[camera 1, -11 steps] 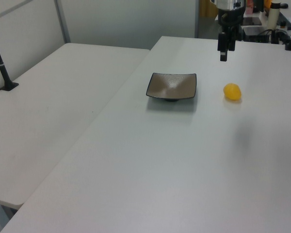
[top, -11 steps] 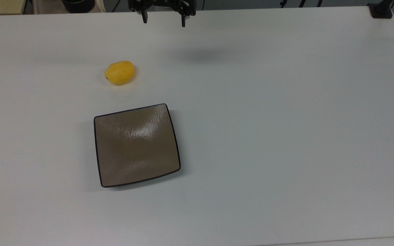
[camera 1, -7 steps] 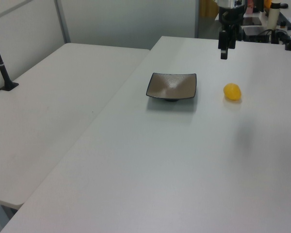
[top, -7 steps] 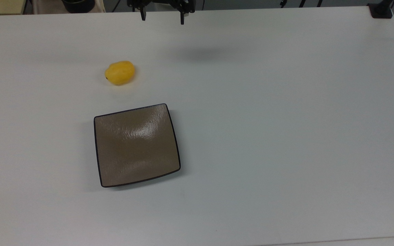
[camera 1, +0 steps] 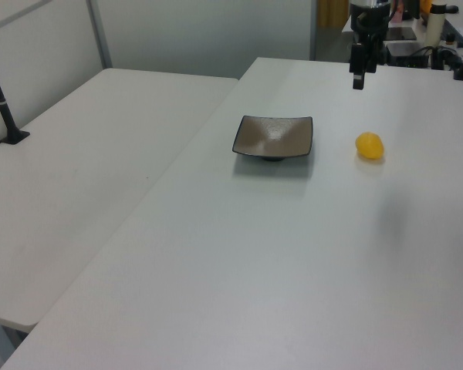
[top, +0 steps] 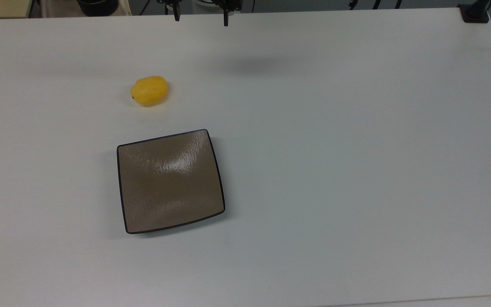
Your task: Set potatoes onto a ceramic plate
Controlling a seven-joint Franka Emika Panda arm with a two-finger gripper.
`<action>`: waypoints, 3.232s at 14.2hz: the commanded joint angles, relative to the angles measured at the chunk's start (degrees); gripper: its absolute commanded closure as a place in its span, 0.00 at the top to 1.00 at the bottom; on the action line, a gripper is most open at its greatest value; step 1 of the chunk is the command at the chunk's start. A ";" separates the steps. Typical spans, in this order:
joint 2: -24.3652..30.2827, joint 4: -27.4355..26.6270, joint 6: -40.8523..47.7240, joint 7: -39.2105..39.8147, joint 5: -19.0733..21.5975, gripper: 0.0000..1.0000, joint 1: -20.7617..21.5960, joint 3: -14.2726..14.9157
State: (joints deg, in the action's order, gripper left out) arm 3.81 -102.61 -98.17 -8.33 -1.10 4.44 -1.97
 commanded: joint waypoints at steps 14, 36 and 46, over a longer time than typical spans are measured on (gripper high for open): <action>2.86 -5.32 -5.43 -30.58 -0.57 1.00 -5.49 4.07; -4.78 -24.04 -34.62 -37.64 -5.49 1.00 -4.79 14.02; -8.82 -24.22 -37.18 -37.90 -4.97 1.00 -2.86 12.08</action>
State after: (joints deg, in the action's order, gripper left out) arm -4.51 -125.62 -133.73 -46.20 -5.99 1.36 10.19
